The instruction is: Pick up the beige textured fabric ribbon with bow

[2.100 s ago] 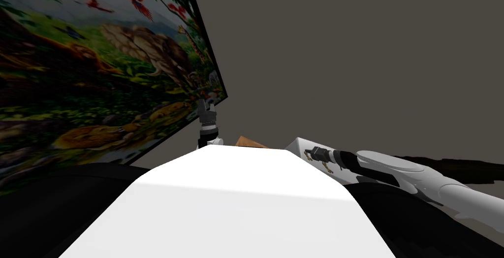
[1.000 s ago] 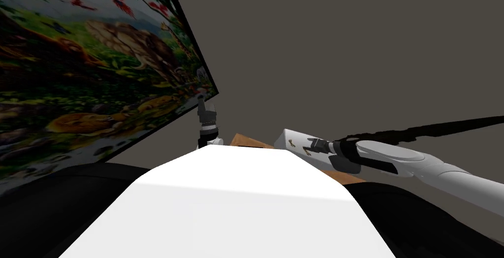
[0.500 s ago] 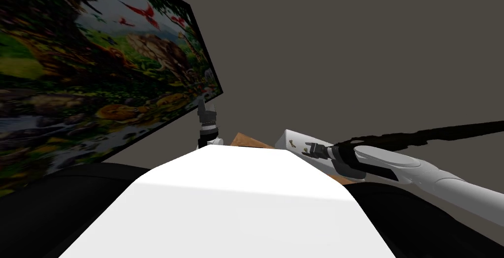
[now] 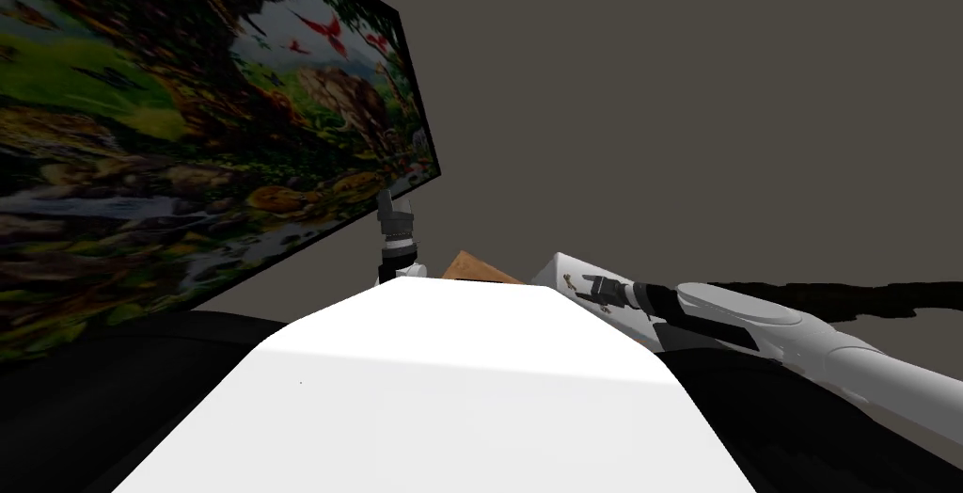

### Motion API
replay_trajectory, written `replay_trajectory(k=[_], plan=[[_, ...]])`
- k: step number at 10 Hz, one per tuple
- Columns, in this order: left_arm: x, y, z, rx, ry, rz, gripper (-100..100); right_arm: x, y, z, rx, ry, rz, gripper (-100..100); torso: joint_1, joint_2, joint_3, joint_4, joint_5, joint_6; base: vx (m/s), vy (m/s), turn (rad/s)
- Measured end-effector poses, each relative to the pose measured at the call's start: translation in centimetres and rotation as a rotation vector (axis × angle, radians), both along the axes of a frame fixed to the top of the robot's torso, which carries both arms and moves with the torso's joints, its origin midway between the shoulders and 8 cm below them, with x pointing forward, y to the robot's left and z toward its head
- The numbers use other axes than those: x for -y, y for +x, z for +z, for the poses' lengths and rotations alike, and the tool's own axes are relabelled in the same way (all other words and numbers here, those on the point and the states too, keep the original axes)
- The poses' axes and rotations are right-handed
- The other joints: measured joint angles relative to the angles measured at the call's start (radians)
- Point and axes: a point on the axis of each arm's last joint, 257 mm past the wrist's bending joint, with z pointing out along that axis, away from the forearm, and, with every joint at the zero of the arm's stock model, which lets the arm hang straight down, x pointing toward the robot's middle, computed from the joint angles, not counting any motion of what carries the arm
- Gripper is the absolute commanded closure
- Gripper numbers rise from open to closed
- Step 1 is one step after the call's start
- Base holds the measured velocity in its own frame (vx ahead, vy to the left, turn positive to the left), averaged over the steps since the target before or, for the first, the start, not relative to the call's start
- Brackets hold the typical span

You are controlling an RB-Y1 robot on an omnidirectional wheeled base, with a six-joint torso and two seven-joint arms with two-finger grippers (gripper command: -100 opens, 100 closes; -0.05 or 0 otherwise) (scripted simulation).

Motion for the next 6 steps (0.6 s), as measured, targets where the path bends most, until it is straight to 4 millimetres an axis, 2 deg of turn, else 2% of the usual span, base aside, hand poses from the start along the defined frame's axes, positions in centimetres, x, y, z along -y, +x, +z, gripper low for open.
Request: replay_trajectory(k=[1,3,6], plan=[[0.0,0.0,0.0,0.000,0.000,0.000,0,0.7,-0.1,-0.4,0.001,0.000,-0.041,-100,0.005,0.002,0.001,0.000,0.001,0.000,-0.118,0.085,0.357],[0.0,0.0,0.0,0.000,0.000,0.000,0,1.5,-0.2,-0.8,0.002,0.000,-0.090,-100,0.002,0.001,0.001,0.000,0.001,0.002,-0.059,0.019,0.075],[0.0,0.0,0.0,0.000,0.000,0.000,0,2.0,-0.4,-0.9,0.002,0.000,-0.120,-100,0.000,-0.004,-0.002,-0.001,0.000,0.002,-0.011,0.008,0.028]])
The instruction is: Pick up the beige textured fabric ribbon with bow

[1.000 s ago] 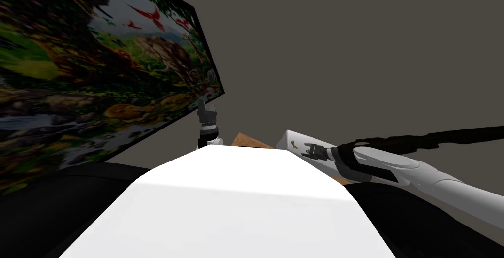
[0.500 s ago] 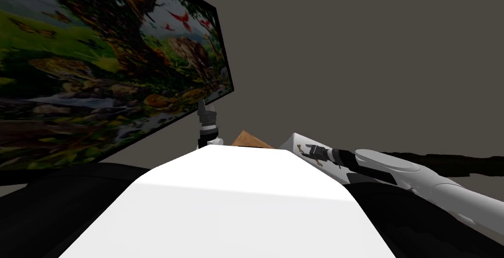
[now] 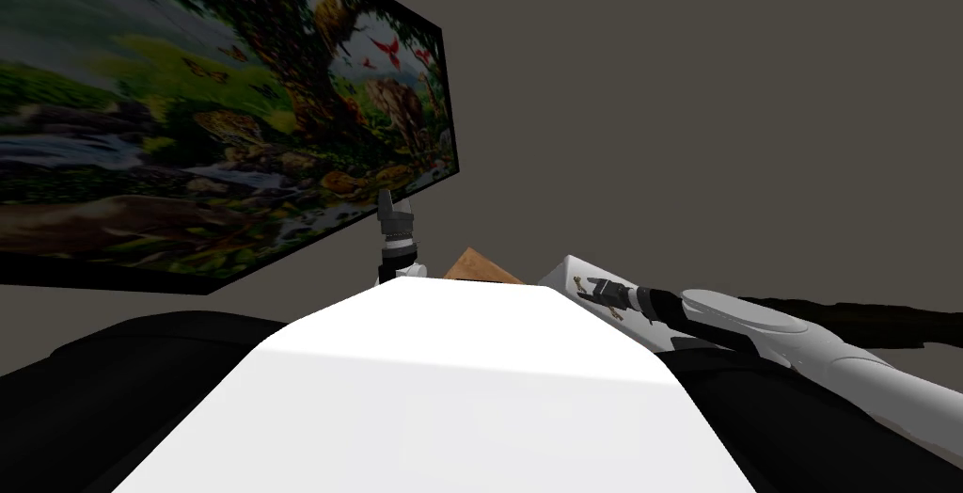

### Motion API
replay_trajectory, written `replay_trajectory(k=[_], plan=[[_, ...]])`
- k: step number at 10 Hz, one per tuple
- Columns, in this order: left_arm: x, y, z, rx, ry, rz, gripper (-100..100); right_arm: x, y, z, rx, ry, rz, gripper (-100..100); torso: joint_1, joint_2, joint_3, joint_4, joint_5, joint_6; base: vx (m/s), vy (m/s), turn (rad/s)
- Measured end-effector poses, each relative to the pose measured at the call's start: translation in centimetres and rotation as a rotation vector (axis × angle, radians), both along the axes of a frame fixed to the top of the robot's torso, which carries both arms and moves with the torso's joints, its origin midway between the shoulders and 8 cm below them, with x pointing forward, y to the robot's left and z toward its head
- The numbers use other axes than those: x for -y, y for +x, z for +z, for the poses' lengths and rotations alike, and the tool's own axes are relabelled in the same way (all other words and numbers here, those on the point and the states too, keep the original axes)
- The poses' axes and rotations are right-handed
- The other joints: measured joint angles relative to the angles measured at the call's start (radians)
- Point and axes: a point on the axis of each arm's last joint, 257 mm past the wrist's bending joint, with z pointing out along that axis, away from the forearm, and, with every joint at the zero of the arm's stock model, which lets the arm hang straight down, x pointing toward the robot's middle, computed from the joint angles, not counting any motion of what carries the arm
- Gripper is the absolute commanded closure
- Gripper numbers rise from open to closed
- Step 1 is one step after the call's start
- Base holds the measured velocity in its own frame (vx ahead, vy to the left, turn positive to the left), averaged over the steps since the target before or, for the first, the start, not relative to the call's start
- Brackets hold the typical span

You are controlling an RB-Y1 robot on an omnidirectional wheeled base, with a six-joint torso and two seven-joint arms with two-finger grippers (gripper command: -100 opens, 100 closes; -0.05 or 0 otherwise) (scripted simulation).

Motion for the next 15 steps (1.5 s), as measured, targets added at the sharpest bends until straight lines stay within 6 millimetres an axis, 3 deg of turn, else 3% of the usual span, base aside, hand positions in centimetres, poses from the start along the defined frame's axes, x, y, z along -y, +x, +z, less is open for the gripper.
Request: replay_trajectory(k=[7,10,11,15], plan=[[0.0,0.0,0.0,0.000,0.000,0.000,0,0.0,0.0,0.0,0.000,0.000,-0.001,-100,-0.001,-0.001,-0.001,0.000,0.000,0.000,0.003,0.002,0.007],[0.0,0.0,0.0,0.000,0.000,0.000,0,0.3,-1.4,-1.5,0.002,-0.003,-0.018,-100,-0.001,-0.006,-0.004,-0.002,-0.005,-0.002,0.039,0.011,0.033],[0.0,0.0,0.0,0.000,0.000,0.000,0,0.3,-1.4,-1.5,0.002,-0.004,-0.017,100,-0.003,-0.007,-0.005,-0.002,-0.006,-0.003,0.000,0.000,0.000],[0.0,0.0,0.0,0.000,0.000,0.000,0,0.3,-1.3,-1.5,0.004,-0.004,-0.016,100,-0.005,-0.007,-0.005,-0.003,-0.007,-0.003,0.000,0.000,0.000]])
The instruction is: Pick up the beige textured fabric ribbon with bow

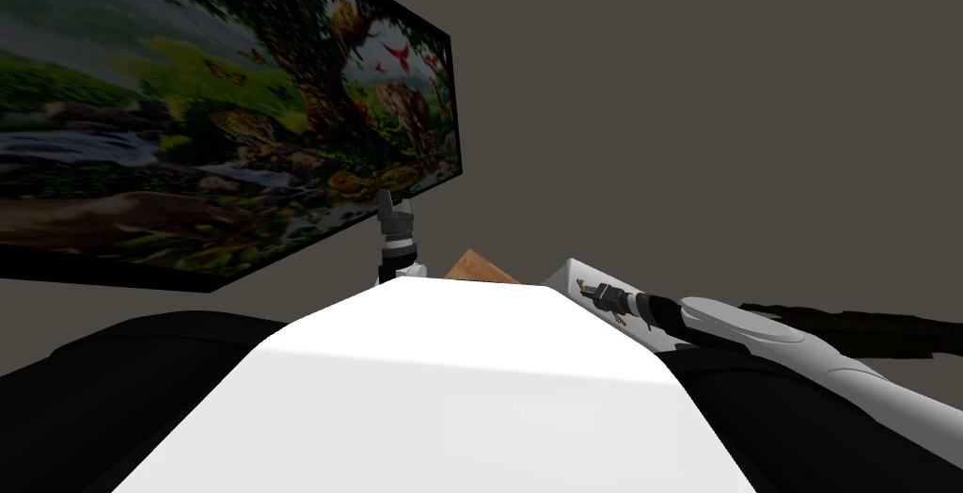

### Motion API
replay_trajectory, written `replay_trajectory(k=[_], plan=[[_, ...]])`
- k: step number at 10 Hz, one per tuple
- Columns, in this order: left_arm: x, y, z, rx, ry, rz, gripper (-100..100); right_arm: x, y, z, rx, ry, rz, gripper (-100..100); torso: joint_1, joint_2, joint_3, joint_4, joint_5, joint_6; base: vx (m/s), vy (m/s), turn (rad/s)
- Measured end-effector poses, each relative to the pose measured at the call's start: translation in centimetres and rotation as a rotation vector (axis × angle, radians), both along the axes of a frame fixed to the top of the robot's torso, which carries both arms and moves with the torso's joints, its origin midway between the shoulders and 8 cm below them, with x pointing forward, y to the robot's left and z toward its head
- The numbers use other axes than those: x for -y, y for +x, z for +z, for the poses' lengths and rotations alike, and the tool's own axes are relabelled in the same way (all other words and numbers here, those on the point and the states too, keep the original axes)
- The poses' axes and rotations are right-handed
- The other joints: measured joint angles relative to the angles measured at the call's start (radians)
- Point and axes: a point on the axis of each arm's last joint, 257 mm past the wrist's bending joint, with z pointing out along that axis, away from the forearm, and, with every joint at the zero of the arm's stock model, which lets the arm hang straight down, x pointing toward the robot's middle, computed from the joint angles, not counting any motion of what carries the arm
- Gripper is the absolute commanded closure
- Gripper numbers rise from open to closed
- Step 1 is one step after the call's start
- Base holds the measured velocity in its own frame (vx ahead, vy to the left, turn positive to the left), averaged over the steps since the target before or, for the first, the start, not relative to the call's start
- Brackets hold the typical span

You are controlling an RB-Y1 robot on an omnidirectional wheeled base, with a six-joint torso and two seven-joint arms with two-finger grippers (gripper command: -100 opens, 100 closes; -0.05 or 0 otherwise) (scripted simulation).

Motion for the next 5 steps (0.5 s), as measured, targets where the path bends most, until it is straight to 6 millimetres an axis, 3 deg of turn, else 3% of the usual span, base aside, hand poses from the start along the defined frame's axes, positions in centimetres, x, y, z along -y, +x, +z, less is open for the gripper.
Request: replay_trajectory(k=[1,2,4,5], plan=[[0.0,0.0,0.0,0.000,0.000,0.000,0,0.0,0.0,0.0,0.000,0.000,0.000,0,0.000,0.000,0.000,0.000,0.000,0.000,0.000,0.000,0.000],[0.0,0.0,0.0,0.000,0.000,0.000,0,0.0,0.0,0.0,0.000,0.000,0.000,100,0.000,0.000,0.000,0.000,0.000,0.000,-0.033,-0.014,-0.069],[0.0,0.0,0.0,0.000,0.000,0.000,0,-0.1,1.0,1.1,-0.001,0.001,0.013,100,-0.001,0.003,0.002,0.001,0.000,0.001,-0.035,-0.018,-0.047],[0.0,0.0,0.0,0.000,0.000,0.000,0,-0.1,1.1,1.2,-0.002,0.002,0.012,0,-0.001,0.002,0.001,0.000,0.000,0.000,0.000,0.000,0.000]])
